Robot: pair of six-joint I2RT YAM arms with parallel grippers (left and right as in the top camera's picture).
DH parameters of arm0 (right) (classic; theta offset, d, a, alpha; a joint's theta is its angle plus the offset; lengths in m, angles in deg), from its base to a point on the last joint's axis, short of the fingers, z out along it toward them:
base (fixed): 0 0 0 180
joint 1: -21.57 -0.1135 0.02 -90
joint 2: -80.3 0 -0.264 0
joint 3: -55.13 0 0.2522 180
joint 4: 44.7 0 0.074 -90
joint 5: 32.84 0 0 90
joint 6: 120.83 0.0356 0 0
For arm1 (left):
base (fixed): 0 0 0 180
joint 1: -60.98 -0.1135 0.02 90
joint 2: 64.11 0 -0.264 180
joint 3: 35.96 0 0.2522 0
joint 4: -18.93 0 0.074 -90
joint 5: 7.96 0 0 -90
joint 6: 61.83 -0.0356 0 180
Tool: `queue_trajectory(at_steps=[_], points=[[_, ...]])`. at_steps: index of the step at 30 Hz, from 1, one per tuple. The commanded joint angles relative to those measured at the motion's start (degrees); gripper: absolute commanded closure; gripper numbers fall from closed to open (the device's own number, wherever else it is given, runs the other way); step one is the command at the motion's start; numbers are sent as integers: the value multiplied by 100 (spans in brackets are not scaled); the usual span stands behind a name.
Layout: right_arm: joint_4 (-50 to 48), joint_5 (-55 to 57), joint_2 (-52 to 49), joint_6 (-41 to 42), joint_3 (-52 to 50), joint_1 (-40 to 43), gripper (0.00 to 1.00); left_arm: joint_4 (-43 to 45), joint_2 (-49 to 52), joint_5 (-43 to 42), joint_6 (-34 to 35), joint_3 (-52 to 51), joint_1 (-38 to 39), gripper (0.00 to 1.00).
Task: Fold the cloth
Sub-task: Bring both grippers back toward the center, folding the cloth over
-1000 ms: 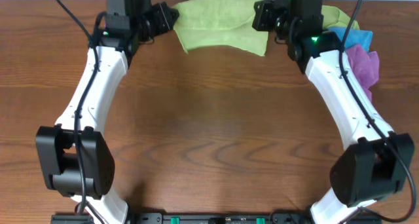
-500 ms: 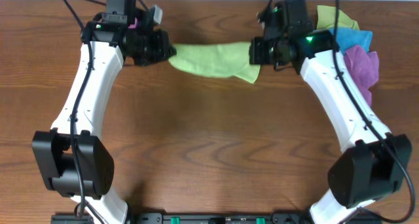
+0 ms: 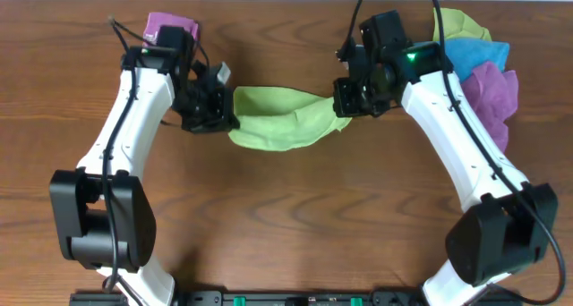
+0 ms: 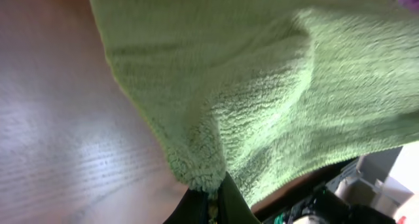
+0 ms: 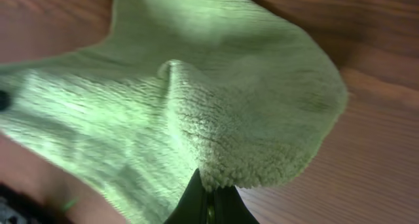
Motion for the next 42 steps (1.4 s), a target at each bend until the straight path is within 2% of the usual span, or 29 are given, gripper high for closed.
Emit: queue_trajectory(at_steps=[1,9,15,24,37,42], points=[[31,-173,101,-192,-168,-210,98,-17,17,-101,-225,-223,-31,94],[-44,-70,177,13,-949,-553,99,-35,17,-494,-407,-920,-20,94],[-201,81,507,90,-1482,-826,98,-96,-17,-468,-643,-1360,-20,94],[-396,-282,551,162,-2483,-1141,98,-592,-26,-92,-1113,-1464,-22,94],[-780,-407,566,623,-3654,-1241,98,-682,-50,-52,-1405,-2273,-20,94],[-953,-170,981,990,-4033,-1241,99,-758,-157,-52,-1445,-2328,-22,94]])
